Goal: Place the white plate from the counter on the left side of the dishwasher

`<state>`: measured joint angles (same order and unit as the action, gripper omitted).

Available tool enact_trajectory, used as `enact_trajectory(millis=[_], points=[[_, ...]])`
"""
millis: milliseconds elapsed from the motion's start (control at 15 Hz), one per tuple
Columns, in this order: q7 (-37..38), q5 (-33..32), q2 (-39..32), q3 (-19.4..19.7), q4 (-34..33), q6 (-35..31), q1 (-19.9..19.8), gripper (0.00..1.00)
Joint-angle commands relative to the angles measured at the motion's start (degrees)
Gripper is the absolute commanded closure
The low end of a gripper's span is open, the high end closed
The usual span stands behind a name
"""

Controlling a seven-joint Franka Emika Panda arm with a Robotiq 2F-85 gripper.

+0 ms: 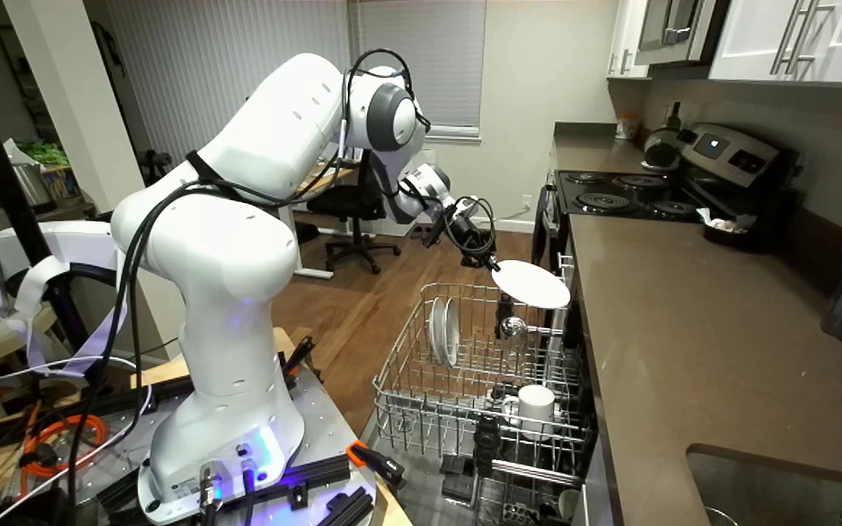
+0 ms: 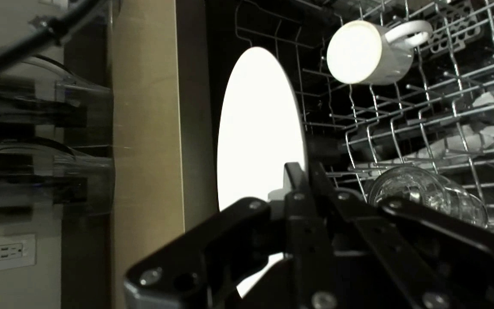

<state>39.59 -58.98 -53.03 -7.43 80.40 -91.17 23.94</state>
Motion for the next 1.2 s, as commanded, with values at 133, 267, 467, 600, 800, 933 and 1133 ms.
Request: enact_trajectory(millis=[133,267,467,600,800,933,1133], points=[[4.04,0.51,2.82,0.8,4.29,-5.49,-0.39,0.94],[5.09,0.48,4.15,0.74,6.29,-6.96,-0.86,0.94],[5.57,0.43,4.83,0.68,7.2,-7.07,-0.93,0.94],[5.62,0.42,4.88,0.68,7.29,-7.1,-0.94,0.94],[5.89,0.74,5.91,-0.01,9.26,-8.2,-0.96,0.95],[6.32,1.15,7.04,-0.72,11.61,-10.06,-1.14,0.95],[7.21,2.67,9.41,-2.03,16.18,-13.42,-1.61,0.95]])
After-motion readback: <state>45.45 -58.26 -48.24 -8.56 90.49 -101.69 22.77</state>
